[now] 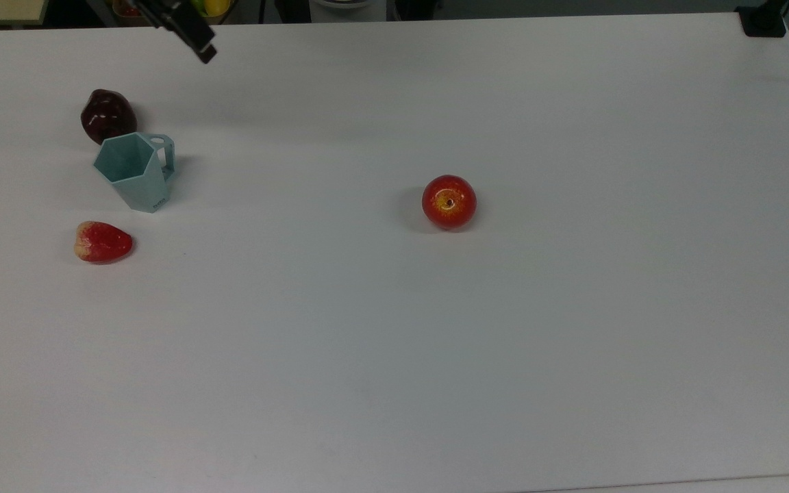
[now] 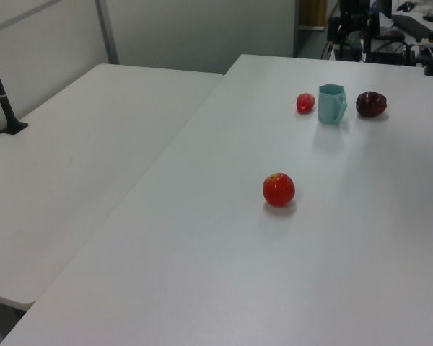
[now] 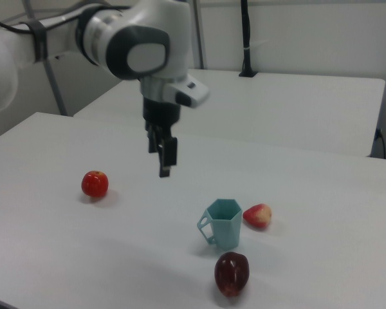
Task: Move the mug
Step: 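Move the gripper down to the teal mug's rim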
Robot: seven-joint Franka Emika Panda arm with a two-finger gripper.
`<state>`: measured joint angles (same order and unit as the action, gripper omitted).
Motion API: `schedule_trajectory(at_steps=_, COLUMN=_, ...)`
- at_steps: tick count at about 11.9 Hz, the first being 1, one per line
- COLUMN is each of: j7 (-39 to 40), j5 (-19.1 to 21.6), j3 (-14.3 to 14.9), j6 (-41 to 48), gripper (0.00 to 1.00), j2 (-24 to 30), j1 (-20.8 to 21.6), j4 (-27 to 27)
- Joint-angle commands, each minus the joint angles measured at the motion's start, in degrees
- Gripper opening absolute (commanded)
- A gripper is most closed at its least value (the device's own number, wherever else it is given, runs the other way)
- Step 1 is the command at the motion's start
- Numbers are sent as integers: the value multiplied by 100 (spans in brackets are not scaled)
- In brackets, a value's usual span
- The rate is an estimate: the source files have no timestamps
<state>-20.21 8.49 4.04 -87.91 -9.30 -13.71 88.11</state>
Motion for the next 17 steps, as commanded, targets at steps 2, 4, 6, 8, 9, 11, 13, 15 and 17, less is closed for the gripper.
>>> schedule_trajectory(at_steps=2, j7=316, j5=3, j3=27, j6=-1803, gripper=100, j2=244, j1=-193, j4=1222)
schedule_trajectory(at_steps=4, j7=333, j5=-241, j3=27, j6=-2299, gripper=100, j2=262, j1=-141, j4=1681)
schedule_trajectory(at_steps=6, j7=342, j5=-724, j3=18, j6=-2676, gripper=100, j2=314, j1=17, j4=2120)
schedule_trajectory(at_steps=8, j7=342, j5=-945, j3=18, j6=-3186, gripper=100, j2=244, j1=53, j4=2324)
schedule_trajectory(at_steps=9, j7=359, j5=-981, j3=18, j6=-3232, gripper=100, j2=218, j1=44, j4=2324)
schedule_trajectory(at_steps=11, j7=561, j5=-1060, j3=18, j6=-3380, gripper=100, j2=131, j1=18, j4=2333)
schedule_trajectory(at_steps=13, j7=553, j5=-1078, j3=18, j6=-3767, gripper=94, j2=-36, j1=9, j4=2368)
schedule_trajectory(at_steps=15, j7=501, j5=-1078, j3=18, j6=-3935, gripper=89, j2=-160, j1=17, j4=2368)
schedule_trajectory(at_steps=17, j7=309, j5=-1078, j3=18, j6=-3997, gripper=84, j2=-248, j1=35, j4=2360)
